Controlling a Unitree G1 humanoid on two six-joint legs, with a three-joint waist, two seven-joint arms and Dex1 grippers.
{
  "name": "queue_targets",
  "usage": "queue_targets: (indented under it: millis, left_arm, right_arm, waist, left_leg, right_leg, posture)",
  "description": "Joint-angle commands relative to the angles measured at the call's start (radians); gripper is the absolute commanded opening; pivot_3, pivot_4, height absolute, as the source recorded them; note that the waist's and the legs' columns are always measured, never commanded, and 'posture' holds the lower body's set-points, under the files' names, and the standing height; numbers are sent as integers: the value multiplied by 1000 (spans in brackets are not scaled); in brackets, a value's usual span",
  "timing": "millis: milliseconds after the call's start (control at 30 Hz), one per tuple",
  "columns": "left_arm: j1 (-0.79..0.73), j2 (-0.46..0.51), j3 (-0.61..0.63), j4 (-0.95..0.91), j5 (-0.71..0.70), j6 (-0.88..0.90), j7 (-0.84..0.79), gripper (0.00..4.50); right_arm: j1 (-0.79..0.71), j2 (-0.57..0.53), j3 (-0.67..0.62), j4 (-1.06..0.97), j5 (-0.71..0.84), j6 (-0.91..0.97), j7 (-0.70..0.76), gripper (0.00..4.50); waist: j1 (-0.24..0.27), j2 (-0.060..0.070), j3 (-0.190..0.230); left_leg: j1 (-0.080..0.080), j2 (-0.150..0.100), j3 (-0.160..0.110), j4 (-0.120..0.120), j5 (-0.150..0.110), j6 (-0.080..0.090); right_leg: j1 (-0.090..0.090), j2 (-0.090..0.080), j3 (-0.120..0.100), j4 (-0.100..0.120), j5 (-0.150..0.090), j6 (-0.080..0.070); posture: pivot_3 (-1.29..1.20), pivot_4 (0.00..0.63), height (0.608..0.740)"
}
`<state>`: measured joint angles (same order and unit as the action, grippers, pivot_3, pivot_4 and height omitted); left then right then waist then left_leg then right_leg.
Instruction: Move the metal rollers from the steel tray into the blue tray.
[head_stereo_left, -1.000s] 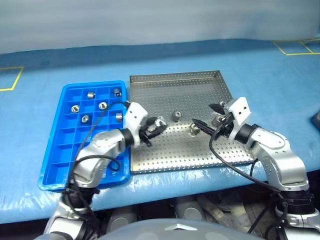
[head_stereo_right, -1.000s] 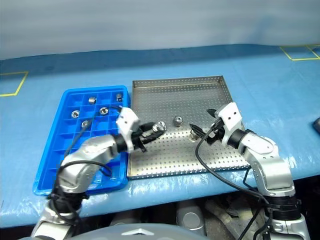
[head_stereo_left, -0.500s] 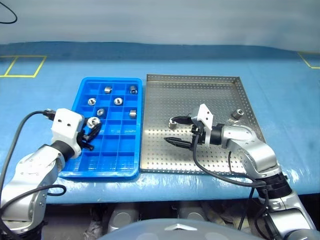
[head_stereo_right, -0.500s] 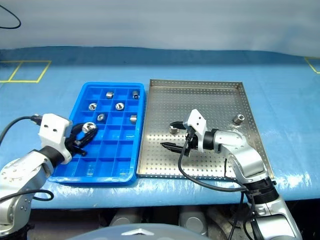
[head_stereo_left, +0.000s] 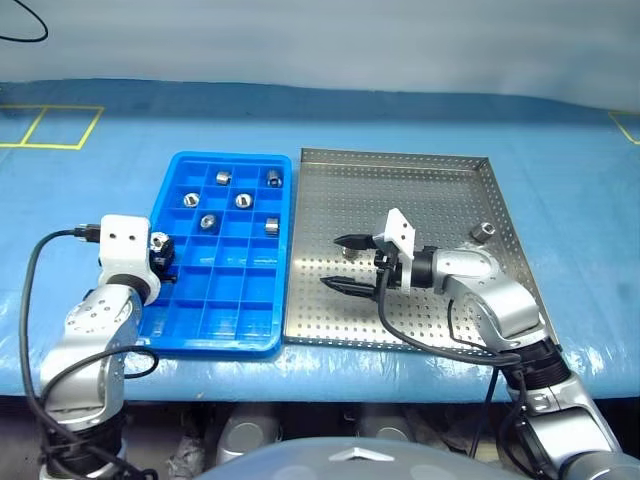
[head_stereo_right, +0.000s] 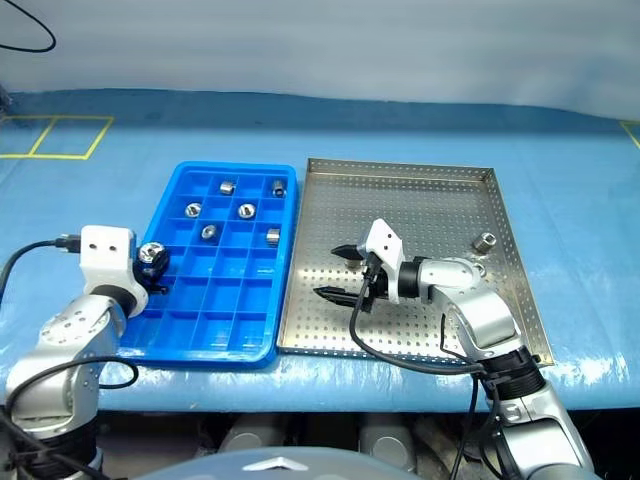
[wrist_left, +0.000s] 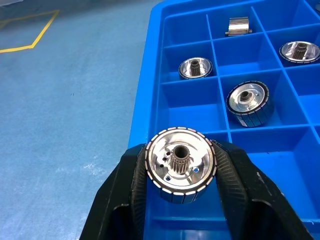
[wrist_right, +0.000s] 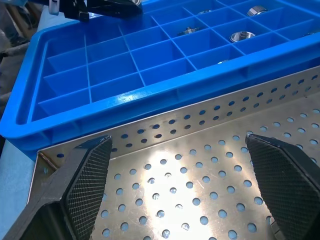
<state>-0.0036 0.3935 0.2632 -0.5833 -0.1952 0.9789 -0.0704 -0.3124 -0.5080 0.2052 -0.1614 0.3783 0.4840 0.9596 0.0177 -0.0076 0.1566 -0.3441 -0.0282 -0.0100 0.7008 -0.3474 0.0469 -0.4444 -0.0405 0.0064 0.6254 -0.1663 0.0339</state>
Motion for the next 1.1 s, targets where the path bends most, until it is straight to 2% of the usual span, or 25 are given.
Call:
queue_targets:
  millis: [33,333,367,400,500,667,833,1000,1100]
  left_arm:
    - [-14,5,-9,5,22,-19,-1,1669]
    - [-11,12,-6,6,25,-21,-22,1669]
    - [-11,12,-5,3,25,-22,-26,2386]
    - [-12,11,-4,1,26,-22,-26,2569]
    - [-32,-14,9,-12,17,-27,-18,3531]
    - [-83,-64,1,-51,-48,-87,-67,3531]
    - [-215,-168,-117,-49,-209,-148,-199,3531]
    - [-319,-184,-323,143,-214,-162,-323,3531]
    - [-369,-188,-406,269,-189,-179,-364,3531]
  right_arm:
    - [-2,-4,-27,-27,3,-23,-6,4500]
    - [12,-5,-41,-38,-3,-25,-19,4500]
    - [12,-5,-42,-37,-3,-26,-20,4500]
    - [11,-5,-43,-36,-4,-27,-21,4500]
    - [9,-3,-44,-33,-6,-31,-23,4500]
    - [13,-5,-59,-38,-4,-36,-36,4500]
    - [58,-25,-123,-82,3,-33,-81,4500]
    - [124,-52,-202,-149,5,-22,-138,4500]
    - [163,-75,-250,-197,5,-10,-173,4500]
  waist:
    - [-2,0,0]
    - [-5,0,0]
    - [-5,0,0]
    - [-5,0,0]
    - [-8,0,0]
    - [-6,0,0]
    - [-4,0,0]
    - [-36,1,-1]
    - [-59,1,-1]
  left_leg:
    - [0,0,0,0,0,0]
    - [0,0,0,0,0,0]
    - [0,0,0,0,0,0]
    - [0,0,0,0,0,0]
    - [0,0,0,0,0,0]
    - [0,0,-1,0,1,-1]
    - [-2,-3,-3,0,1,-1]
    - [-2,-3,-3,0,1,0]
    - [-2,-3,-3,0,1,0]
  right_leg:
    - [0,0,0,0,0,0]
    - [0,0,0,0,0,0]
    - [0,0,0,0,0,0]
    - [0,0,0,0,0,0]
    - [0,0,0,0,0,0]
    - [0,0,-1,0,0,-1]
    - [0,-4,-4,0,0,0]
    - [0,-4,-3,0,0,0]
    - [0,-3,-3,0,0,0]
  posture:
    - [25,150,740]
    - [10,150,740]
    - [11,150,740]
    - [12,150,740]
    - [9,150,740]
    - [-31,150,740]
    - [-92,150,740]
    - [-171,150,740]
    - [-220,150,740]
